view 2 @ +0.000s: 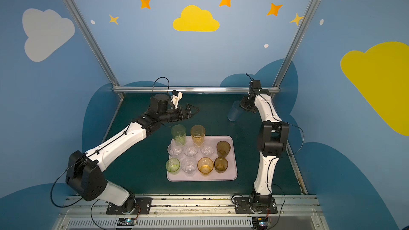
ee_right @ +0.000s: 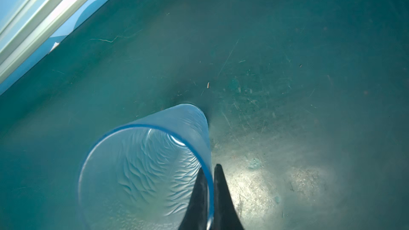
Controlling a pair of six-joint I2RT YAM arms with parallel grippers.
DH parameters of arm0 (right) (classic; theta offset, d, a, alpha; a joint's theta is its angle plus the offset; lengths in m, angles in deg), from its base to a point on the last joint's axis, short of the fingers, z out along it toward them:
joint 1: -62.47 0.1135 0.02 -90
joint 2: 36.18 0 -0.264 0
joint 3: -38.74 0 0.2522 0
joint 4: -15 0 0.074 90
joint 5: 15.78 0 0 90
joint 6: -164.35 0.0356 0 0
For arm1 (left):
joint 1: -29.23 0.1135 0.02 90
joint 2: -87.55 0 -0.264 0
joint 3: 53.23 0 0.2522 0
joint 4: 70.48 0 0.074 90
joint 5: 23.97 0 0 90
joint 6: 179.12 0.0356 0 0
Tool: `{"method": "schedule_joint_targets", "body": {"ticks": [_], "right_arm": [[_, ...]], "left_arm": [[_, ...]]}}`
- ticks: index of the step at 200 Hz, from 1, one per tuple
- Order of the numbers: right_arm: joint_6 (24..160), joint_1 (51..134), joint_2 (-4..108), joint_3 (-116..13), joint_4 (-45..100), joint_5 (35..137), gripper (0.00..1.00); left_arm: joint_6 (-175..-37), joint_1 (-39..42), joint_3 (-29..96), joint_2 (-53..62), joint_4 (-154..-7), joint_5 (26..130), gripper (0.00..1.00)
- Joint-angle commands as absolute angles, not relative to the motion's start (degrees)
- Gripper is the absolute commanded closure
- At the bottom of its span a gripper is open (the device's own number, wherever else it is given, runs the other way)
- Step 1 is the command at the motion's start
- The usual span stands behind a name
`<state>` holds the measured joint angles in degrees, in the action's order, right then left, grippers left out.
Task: Place the glasses into the tray
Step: Pick up the glass from the top-right of the table.
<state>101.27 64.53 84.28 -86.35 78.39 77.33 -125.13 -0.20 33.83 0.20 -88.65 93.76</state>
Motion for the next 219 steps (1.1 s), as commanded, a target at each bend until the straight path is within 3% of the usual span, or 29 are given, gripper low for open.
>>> {"method": "schedule_joint_targets", "body": {"ticks": [1, 94, 219], "right_arm": [[100.9, 64.9, 84.3, -88.2, 79.2, 76.8, 1.00], [98.3, 65.4, 80.4, -86.6, 81.0, 76.9, 1.00], [97.3, 68.2, 57.7, -70.1, 79.2, 77.4, 1.00]], "left_arm": [[-124.6, -0.3, 33.9, -0.3, -87.7, 93.8, 0.00], [-125.4, -0.3, 36.1, -3.2, -86.5, 93.6, 0.00], [-126.0, -0.4, 35.7, -0.7, -89.9, 91.9, 0.00]]}}
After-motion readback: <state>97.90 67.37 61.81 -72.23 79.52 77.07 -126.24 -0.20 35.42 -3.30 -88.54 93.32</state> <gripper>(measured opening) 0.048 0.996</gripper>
